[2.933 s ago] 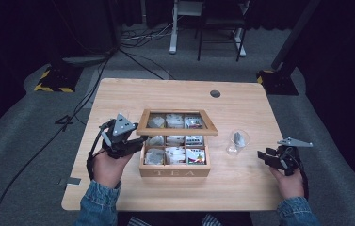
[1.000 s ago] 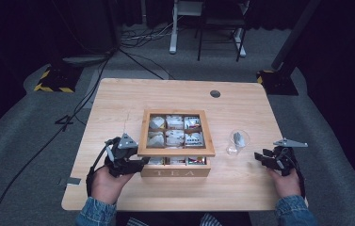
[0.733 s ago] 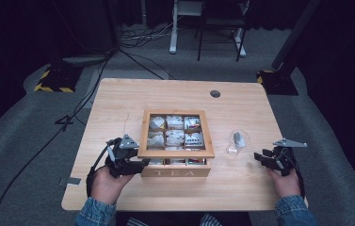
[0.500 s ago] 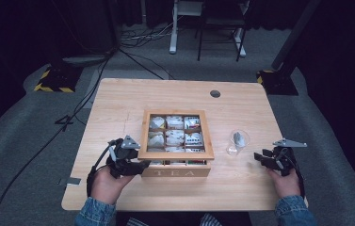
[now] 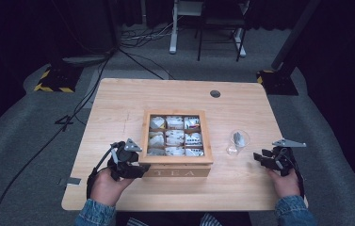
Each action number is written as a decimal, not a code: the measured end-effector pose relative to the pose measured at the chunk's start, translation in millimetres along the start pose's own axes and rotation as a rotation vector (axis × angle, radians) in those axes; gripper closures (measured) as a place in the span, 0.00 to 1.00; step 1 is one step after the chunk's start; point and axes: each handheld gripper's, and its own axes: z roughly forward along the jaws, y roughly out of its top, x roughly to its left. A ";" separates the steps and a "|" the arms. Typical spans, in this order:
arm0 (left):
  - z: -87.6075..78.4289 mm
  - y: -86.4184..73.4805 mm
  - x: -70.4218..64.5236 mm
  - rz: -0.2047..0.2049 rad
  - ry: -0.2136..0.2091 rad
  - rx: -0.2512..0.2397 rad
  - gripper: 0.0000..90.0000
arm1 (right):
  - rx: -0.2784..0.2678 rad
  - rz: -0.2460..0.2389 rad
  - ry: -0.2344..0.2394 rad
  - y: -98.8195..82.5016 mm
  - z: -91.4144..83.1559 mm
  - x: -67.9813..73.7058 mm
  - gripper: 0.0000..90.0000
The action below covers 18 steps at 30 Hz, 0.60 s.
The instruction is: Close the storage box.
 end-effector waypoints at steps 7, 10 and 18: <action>2.4 0.1 0.5 0.008 -0.003 0.029 0.54 | 0.001 0.002 0.000 -0.1 -0.1 0.2 0.58; 3.5 0.1 0.5 0.007 -0.004 0.044 0.53 | -0.002 -0.002 0.000 -0.1 0.3 0.5 0.58; 5.8 -0.1 0.3 0.001 -0.003 0.069 0.52 | 0.001 0.000 0.001 -0.3 0.9 0.6 0.58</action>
